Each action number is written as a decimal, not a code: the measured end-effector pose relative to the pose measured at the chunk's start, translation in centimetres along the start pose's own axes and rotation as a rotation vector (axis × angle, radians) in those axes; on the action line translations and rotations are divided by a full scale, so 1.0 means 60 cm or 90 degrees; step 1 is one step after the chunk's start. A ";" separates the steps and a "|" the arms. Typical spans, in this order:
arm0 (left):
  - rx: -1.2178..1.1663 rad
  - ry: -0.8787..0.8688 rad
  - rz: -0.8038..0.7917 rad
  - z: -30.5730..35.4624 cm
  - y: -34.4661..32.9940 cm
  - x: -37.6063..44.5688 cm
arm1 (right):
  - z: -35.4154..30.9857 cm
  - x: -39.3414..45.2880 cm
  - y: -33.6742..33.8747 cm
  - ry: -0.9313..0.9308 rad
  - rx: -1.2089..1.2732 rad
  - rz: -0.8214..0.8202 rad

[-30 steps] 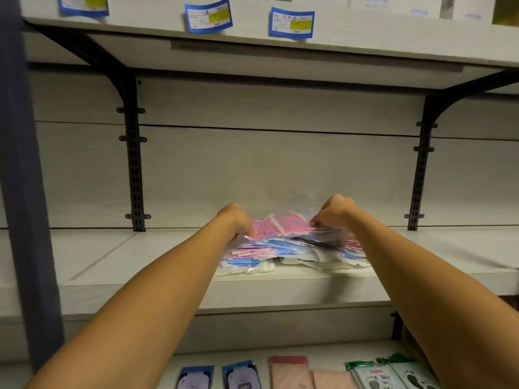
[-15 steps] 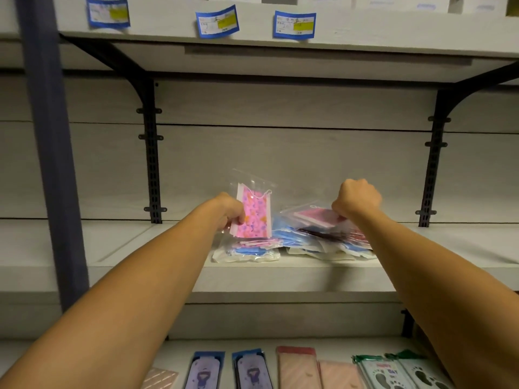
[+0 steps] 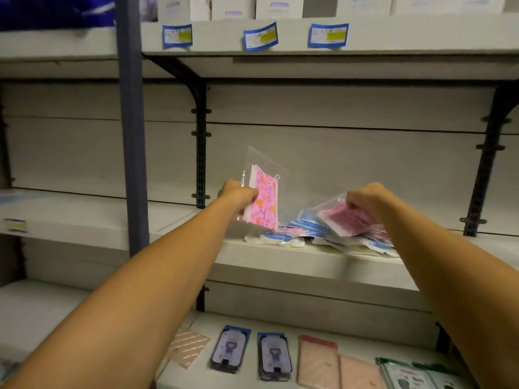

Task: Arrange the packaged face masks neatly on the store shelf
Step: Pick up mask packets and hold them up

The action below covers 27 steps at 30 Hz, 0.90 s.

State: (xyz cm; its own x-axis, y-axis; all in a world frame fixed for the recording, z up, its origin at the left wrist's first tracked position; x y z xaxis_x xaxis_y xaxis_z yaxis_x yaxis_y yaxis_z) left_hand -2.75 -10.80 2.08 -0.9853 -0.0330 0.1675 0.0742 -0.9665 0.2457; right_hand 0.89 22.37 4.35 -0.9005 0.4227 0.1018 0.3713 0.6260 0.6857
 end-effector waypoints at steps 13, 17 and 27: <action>-0.078 -0.001 0.088 -0.041 0.143 -0.112 | -0.126 -0.093 -0.091 0.192 0.293 -0.220; -0.103 -0.006 0.152 -0.050 0.221 -0.148 | -0.182 -0.125 -0.130 0.232 0.309 -0.258; -0.076 -0.007 0.289 -0.095 0.433 -0.225 | -0.318 -0.223 -0.280 0.303 0.365 -0.356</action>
State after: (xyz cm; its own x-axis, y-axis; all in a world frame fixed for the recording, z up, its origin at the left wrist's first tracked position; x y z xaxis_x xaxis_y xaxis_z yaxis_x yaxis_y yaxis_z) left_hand 11.61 -36.93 0.75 -0.8559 -0.4567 0.2425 0.4779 -0.8778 0.0335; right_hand 2.38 -6.26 5.22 -0.9333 -0.2715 0.2352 -0.2034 0.9392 0.2767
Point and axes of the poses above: each hand's wrist, its own x-axis towards the middle knuckle, its own y-axis out of the back of the hand, z = x × y, the point moved 8 cm from there along x, towards the middle knuckle, and after that the axes turned 7 degrees about -z, right-handed, at the moved point
